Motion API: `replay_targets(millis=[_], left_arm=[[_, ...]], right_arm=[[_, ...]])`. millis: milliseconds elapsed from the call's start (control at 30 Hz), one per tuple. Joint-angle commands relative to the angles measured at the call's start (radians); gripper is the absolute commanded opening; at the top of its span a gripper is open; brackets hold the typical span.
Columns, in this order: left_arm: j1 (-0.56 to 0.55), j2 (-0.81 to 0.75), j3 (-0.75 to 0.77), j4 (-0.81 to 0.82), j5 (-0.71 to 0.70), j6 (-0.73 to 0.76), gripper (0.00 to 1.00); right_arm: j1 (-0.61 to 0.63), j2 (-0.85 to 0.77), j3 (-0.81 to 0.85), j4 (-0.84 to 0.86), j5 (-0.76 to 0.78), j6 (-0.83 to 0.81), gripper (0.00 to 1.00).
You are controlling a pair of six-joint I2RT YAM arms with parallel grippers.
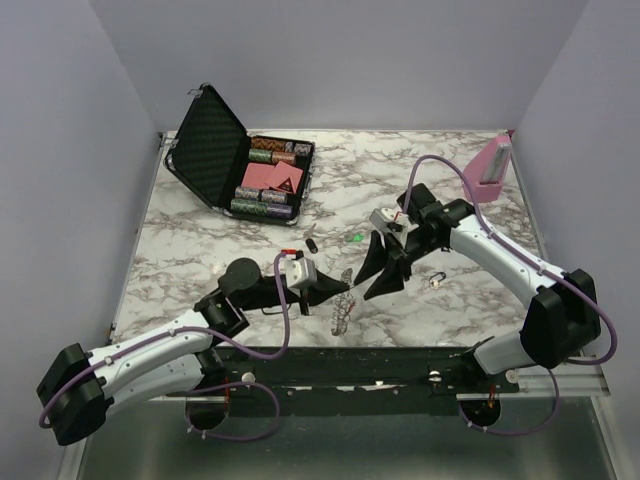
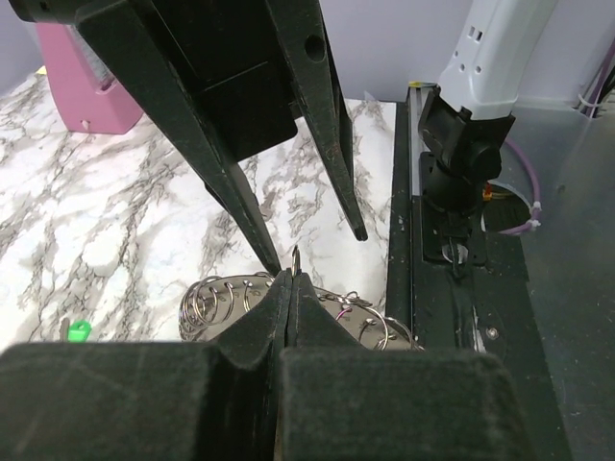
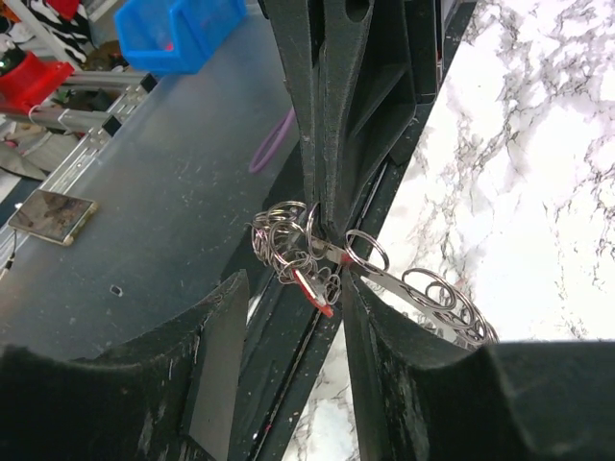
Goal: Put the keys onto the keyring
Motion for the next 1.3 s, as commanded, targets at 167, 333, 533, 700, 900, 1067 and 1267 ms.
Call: replay_targets(millis=[167,333,533,700,900,1067,1267], left_arm=[[0.019,0.018,-0.01,0.125,0.052,-0.051,0.0],[0.021,0.045,-0.013,0.145,0.078,-0.073,0.0],[0.034,0.065,-0.017,0.168,0.064,-0.107,0.0],[0.05,0.067,-0.017,0.168,0.064,-0.133,0.0],[0.057,0.079,-0.014,0.153,0.079,-0.13,0.0],[0.068,0.096,-0.005,0.153,0.101,-0.127,0.0],[0.085,0.102,0.001,0.157,0.105,-0.122,0.0]], right_arm=[[0.009,-0.002,0.014,0.089,-0.173,0.089,0.5],[0.009,-0.006,0.017,0.089,-0.185,0.092,0.51],[0.009,-0.012,0.016,0.099,-0.187,0.109,0.4],[0.009,-0.015,0.008,0.122,-0.19,0.134,0.32],[0.011,-0.017,0.002,0.162,-0.191,0.186,0.31],[0.016,-0.02,-0.001,0.187,-0.191,0.219,0.27],[0.028,-0.016,-0.012,0.242,-0.191,0.287,0.14]])
